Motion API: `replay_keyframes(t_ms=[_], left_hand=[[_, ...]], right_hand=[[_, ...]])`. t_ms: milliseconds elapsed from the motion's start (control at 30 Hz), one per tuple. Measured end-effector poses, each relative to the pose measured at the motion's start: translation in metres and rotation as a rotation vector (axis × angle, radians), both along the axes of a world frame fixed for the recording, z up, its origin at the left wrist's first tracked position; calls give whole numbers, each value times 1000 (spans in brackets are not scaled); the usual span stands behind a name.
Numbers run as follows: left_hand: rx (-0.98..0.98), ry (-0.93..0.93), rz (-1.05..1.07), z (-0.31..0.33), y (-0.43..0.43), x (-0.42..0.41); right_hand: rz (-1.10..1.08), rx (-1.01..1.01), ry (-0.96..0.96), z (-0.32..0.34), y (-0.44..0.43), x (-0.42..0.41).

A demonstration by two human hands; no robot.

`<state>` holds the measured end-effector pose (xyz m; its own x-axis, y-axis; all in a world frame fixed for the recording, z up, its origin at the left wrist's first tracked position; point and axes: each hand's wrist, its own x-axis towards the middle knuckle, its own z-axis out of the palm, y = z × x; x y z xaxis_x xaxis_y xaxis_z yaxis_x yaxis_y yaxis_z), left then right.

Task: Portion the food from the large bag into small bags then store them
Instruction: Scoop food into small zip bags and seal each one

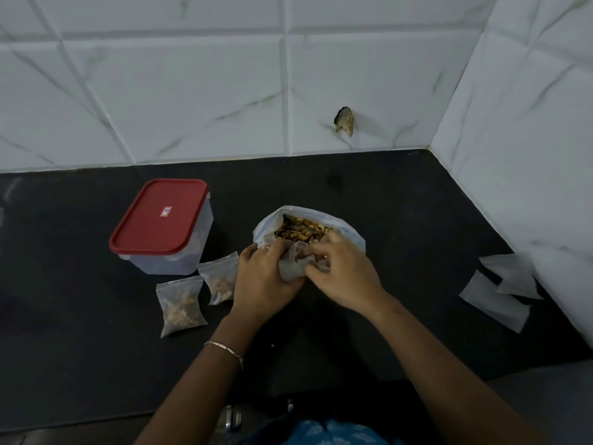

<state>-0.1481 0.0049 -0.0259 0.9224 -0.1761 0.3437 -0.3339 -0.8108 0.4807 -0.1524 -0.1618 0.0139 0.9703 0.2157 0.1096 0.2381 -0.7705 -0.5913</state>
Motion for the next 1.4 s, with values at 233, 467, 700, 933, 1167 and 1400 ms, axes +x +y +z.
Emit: replay_keyframes(t_ms=[233,467,700,933,1167,1400], left_hand=[[-277,227,63,-11,9,-3],[-419,289,109,-23,14,-8],[-495,239,127,-24,18,1],[-348,377,262,-19,0,33],[-447,511,349,-24,2,37],[-936,595,274,-20,2,24]], right_hand=[[-323,-263,-81,-32,-50,5],[-296,-13,205,-52,-58,6],[-138,-57,-126,-36,-54,27],[67,-467,-263,-35,-17,72],[236,-691,-277,-43,-5,88],[17,-96,-143,-43,-16,78]])
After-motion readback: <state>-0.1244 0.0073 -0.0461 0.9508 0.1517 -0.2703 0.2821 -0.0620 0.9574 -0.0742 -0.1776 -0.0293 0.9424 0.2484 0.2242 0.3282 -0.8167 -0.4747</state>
